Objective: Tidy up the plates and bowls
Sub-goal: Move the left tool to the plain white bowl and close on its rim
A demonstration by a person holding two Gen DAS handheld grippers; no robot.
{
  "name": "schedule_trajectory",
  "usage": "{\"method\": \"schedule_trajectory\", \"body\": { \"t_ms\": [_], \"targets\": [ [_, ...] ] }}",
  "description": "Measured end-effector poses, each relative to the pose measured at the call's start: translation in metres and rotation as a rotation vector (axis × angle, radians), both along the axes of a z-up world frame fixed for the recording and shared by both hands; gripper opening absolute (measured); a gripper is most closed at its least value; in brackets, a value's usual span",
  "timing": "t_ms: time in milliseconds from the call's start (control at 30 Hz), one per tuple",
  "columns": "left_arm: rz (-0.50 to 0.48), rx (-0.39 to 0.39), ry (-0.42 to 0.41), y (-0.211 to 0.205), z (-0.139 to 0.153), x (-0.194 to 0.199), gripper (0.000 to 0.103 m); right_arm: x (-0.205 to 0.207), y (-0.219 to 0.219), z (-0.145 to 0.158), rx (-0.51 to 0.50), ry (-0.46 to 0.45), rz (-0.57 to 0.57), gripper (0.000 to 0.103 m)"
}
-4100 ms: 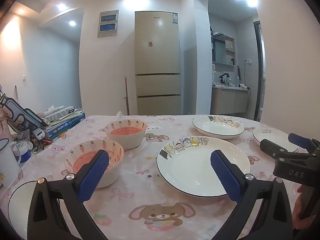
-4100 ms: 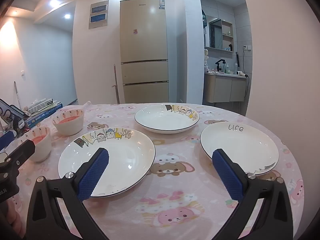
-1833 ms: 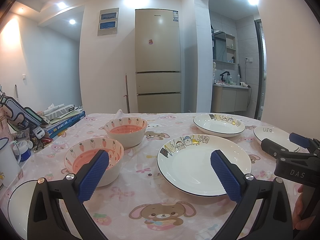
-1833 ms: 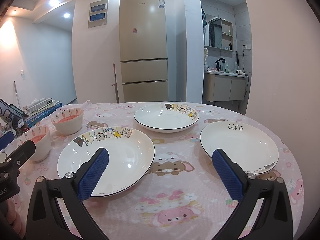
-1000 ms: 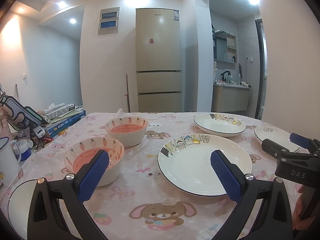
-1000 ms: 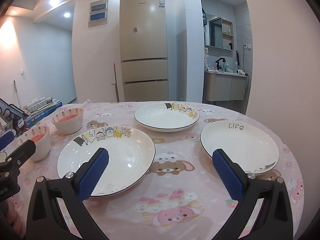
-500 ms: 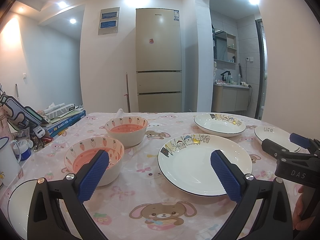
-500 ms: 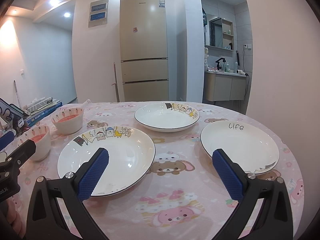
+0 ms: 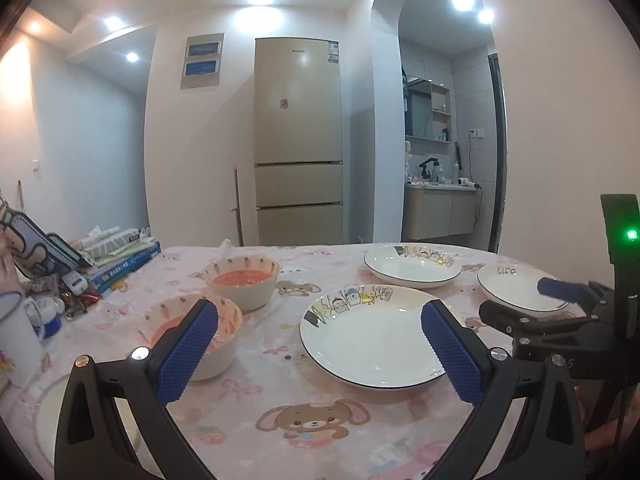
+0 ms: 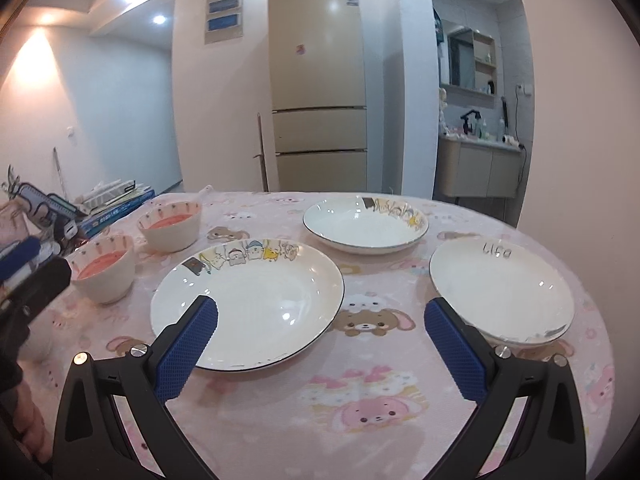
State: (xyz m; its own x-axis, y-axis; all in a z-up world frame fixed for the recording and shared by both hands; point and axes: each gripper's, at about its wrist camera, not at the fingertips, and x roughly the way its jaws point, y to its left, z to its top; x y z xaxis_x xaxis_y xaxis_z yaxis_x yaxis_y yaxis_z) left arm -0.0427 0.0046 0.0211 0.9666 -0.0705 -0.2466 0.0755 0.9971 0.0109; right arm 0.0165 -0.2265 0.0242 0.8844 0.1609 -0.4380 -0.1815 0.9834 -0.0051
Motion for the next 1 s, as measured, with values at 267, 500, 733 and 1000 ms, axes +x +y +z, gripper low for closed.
{"method": "schedule_trajectory", "body": {
  "t_ms": [267,500,733,1000],
  "targets": [
    [0.067,-0.071,-0.083,0.037,0.026,-0.064,0.103,-0.022,0.002,0.04,0.051,0.001,0.014,0.103],
    [0.097,-0.079,0.102,0.077,0.018,-0.071,0.103,-0.052,0.05,0.038,-0.19,-0.102,-0.07,0.103],
    [0.168,-0.037,0.168,0.122,0.001,-0.076,0.103,-0.05,0.093,0.035,-0.181,-0.102,0.048,0.103],
    [0.147,-0.146,0.22,0.181,-0.004,-0.037,0.103,-0.017,0.14,0.015,-0.186,-0.01,0.031,0.103]
  ]
}}
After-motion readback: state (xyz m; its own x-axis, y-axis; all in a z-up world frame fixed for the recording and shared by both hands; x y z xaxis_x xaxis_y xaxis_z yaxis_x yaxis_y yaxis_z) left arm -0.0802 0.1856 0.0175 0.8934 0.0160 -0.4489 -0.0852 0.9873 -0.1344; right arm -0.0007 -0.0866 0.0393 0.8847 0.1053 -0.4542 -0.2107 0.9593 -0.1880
